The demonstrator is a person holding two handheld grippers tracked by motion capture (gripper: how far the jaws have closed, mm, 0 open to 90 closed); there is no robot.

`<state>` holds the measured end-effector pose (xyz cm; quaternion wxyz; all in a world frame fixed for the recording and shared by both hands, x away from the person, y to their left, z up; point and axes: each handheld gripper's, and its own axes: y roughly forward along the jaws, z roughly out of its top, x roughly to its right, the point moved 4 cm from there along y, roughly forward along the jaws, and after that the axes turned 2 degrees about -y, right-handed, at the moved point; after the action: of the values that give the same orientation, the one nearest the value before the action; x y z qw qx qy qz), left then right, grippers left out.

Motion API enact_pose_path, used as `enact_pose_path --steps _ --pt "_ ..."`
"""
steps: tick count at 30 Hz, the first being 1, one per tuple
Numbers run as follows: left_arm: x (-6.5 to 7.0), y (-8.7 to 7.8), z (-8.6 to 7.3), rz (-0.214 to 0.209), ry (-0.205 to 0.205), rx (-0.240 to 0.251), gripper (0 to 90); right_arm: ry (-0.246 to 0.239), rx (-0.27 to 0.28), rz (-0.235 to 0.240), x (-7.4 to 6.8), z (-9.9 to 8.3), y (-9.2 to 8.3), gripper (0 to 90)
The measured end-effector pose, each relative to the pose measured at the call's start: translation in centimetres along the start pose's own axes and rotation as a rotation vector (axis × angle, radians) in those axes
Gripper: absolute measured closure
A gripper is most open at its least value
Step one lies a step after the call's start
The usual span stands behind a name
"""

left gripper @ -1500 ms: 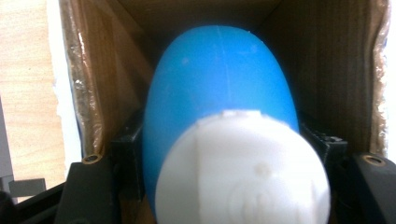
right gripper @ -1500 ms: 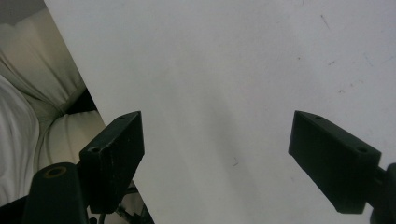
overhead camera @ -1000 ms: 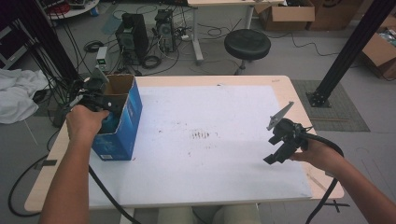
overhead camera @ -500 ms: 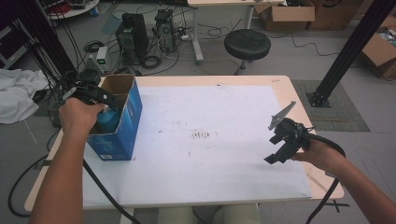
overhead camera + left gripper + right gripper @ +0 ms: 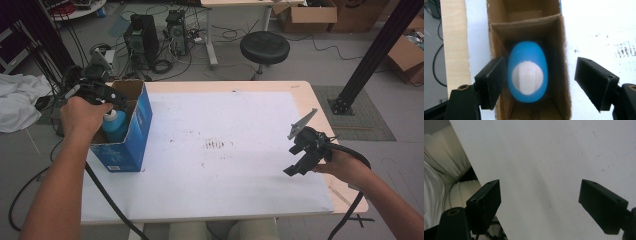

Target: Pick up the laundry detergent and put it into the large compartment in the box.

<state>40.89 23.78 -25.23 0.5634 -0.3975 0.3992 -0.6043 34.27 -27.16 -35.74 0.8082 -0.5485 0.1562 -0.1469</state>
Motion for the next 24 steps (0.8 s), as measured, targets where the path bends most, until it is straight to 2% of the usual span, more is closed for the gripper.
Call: enact_pose_path --steps 4,9,11,24 --pt "0.7 -0.6 0.1 -0.007 0.023 0.005 23.7 -0.004 0.001 -0.001 0.0 0.0 -0.1 17.9" --pt "1.2 -0.9 0.2 -0.012 0.027 0.001 21.0 -0.001 0.003 0.0 -0.2 0.1 -0.1 17.9" --pt "1.7 -1.1 0.2 -0.013 0.049 -0.003 20.8 -0.005 0.002 0.0 -0.2 0.1 -0.1 17.9" --pt "3.7 -1.6 0.5 -0.026 0.096 0.026 19.4 -0.006 0.004 -0.001 -0.2 0.2 -0.1 17.9"
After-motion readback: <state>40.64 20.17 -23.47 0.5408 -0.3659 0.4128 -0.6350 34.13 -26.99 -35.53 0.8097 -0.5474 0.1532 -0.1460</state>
